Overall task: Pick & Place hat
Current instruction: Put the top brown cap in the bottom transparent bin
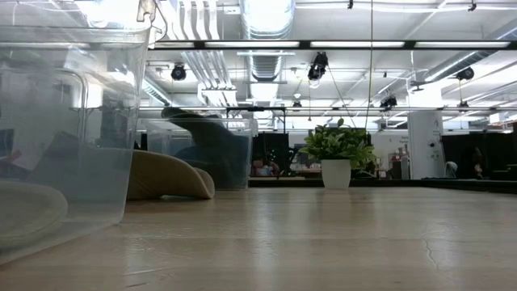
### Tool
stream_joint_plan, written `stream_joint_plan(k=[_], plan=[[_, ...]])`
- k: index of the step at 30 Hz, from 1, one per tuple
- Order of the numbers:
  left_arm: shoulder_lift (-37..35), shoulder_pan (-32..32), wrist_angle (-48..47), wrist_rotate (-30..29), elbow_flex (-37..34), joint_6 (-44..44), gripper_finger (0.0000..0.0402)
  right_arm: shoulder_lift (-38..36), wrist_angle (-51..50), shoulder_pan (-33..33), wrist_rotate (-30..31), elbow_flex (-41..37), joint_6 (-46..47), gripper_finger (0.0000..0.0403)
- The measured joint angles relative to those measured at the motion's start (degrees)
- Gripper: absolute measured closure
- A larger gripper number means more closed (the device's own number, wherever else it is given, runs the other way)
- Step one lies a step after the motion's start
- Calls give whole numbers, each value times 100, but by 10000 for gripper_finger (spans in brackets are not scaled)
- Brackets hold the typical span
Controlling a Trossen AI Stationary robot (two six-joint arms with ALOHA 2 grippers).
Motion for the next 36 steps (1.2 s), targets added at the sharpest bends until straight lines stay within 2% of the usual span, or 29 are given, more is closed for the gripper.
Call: stream_joint_plan(k=[12,19,26,31,36], plan=[[607,4,678,-73,-37,-88,289,364,-83,-7,-315,1,-226,391],[684,4,756,-469,-35,-114,289,534,-64,-26,-313,15,-231,391],[940,0,756,-417,-41,-266,289,746,-31,-114,-316,15,-227,390],[1062,2,753,-36,-41,-284,290,750,-38,-166,-291,17,-113,390],[1035,4,705,-2,-41,-389,317,723,-99,-168,-293,17,-74,390]])
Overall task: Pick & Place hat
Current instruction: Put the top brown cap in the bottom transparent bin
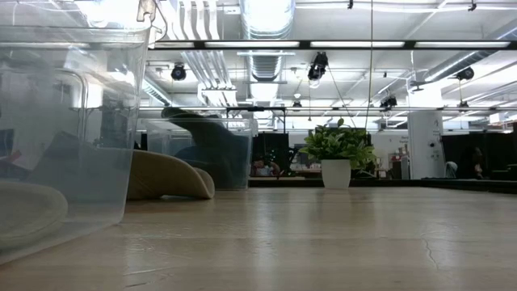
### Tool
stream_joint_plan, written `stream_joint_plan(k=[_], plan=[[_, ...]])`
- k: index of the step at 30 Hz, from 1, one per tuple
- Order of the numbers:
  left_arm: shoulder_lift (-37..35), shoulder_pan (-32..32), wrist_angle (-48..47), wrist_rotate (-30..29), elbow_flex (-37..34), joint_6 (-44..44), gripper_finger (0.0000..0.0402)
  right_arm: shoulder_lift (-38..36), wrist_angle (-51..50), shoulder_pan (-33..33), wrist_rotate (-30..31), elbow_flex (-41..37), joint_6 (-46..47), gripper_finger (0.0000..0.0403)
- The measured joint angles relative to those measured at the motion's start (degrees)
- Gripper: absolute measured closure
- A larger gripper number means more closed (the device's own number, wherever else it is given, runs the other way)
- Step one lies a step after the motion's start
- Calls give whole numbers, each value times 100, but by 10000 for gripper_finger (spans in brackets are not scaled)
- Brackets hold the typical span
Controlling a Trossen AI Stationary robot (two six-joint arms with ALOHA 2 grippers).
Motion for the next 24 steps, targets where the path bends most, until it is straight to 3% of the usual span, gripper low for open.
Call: stream_joint_plan(k=[10,16,24], plan=[[-672,17,-757,-18,-2,-46,328,-166,-301,2,102,7,534,390],[-1342,72,-1001,-169,-2,-42,328,68,-296,52,1137,7,1205,390],[-2097,74,-1210,-1248,-4,89,328,671,231,222,2169,7,2127,390]])
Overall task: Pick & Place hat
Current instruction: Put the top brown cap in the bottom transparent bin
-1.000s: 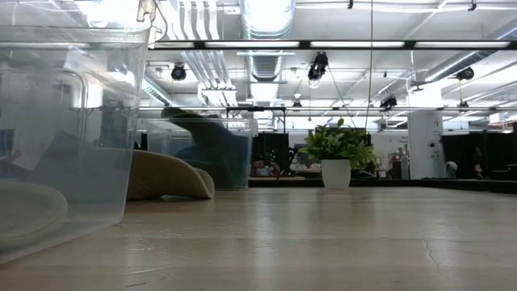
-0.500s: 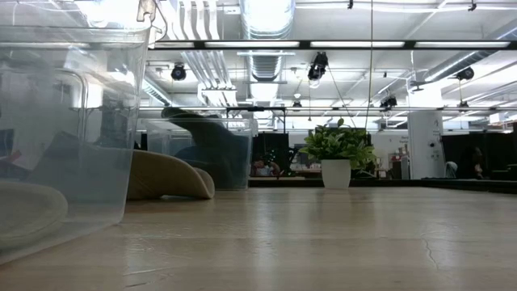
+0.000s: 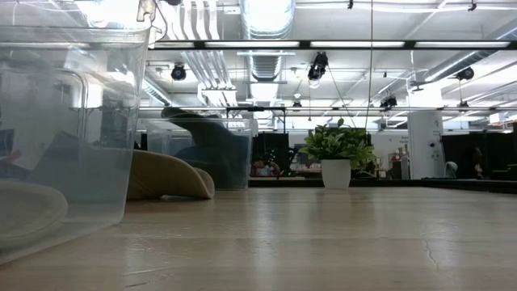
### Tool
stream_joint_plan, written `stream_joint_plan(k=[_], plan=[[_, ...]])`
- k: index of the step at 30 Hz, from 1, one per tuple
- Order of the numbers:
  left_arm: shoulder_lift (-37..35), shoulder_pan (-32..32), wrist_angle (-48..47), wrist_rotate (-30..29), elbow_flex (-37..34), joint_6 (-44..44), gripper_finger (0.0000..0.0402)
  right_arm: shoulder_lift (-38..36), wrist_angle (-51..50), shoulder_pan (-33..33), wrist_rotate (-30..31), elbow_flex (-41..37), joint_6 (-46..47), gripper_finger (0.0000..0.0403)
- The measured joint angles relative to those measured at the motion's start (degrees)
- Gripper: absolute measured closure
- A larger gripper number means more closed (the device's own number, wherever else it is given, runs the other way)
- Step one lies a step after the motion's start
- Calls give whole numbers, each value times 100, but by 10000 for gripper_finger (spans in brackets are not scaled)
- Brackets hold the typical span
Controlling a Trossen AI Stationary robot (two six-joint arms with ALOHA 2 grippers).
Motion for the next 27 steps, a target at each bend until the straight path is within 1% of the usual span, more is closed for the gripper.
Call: stream_joint_plan(k=[3,5,7,9,15,22,23,24,25,27], plan=[[-209,0,-2,-299,0,46,328,316,84,80,7,138,287,390],[-336,0,-15,-525,0,188,328,571,80,162,148,343,369,390],[-422,0,-47,-831,0,232,328,864,-26,255,300,629,366,390],[-490,0,-151,-993,0,234,328,1195,-290,326,379,1024,361,390],[-632,0,-355,-1140,1,237,328,2296,-1757,497,604,2638,407,390],[-696,0,-460,-1411,-20,239,328,3575,-3459,601,575,4986,590,390],[-707,0,-495,-1460,-12,236,328,3736,-3637,604,568,5218,630,390],[-710,0,-509,-1494,-9,224,328,3767,-3560,604,559,5165,620,390],[-705,0,-563,-1504,-9,189,328,3694,-3396,602,477,4952,574,390],[-695,0,-694,-1498,-13,94,328,3654,-3257,576,111,4674,552,390]])
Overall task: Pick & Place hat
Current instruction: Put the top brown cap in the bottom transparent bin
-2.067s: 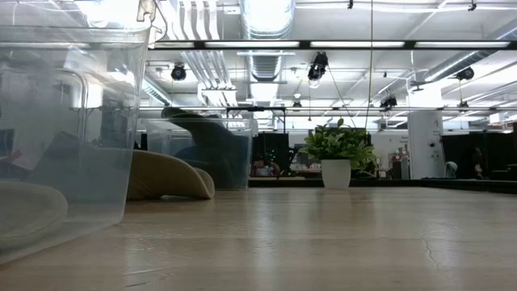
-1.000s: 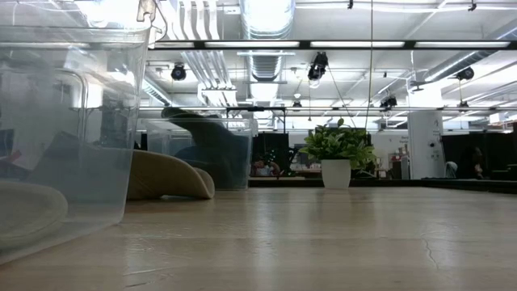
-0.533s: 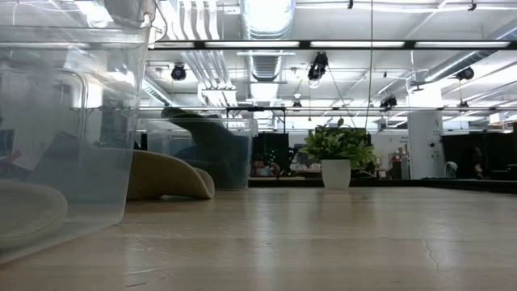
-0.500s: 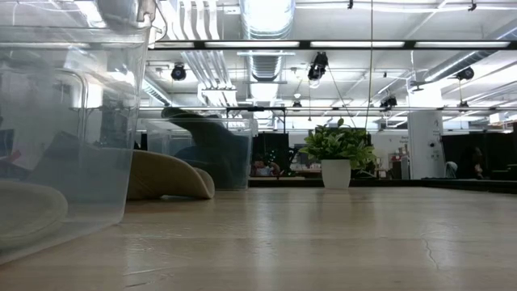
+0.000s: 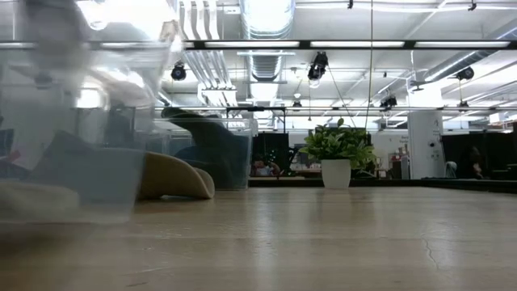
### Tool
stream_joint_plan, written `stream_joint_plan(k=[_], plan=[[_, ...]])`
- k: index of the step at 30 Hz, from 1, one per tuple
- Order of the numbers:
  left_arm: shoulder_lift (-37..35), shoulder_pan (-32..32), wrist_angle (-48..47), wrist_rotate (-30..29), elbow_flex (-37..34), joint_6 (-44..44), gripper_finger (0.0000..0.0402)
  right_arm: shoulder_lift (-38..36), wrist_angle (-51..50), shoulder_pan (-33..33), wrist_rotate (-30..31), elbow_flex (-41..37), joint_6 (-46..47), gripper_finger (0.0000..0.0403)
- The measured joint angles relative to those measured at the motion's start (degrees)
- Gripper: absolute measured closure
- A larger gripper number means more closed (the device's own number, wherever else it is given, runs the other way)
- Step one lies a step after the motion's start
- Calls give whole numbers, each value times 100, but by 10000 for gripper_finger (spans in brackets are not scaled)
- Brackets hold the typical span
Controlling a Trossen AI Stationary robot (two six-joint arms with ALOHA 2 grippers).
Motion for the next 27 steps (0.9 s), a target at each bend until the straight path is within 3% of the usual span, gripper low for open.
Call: stream_joint_plan(k=[2,11,27], plan=[[-5,0,-53,3,0,-60,328,-16,-38,-21,-198,-113,160,390],[-37,0,-46,3,0,-155,328,-82,-123,77,300,-71,-5,390],[-38,0,-36,8,0,-268,328,-79,-116,76,319,-75,-63,390]])
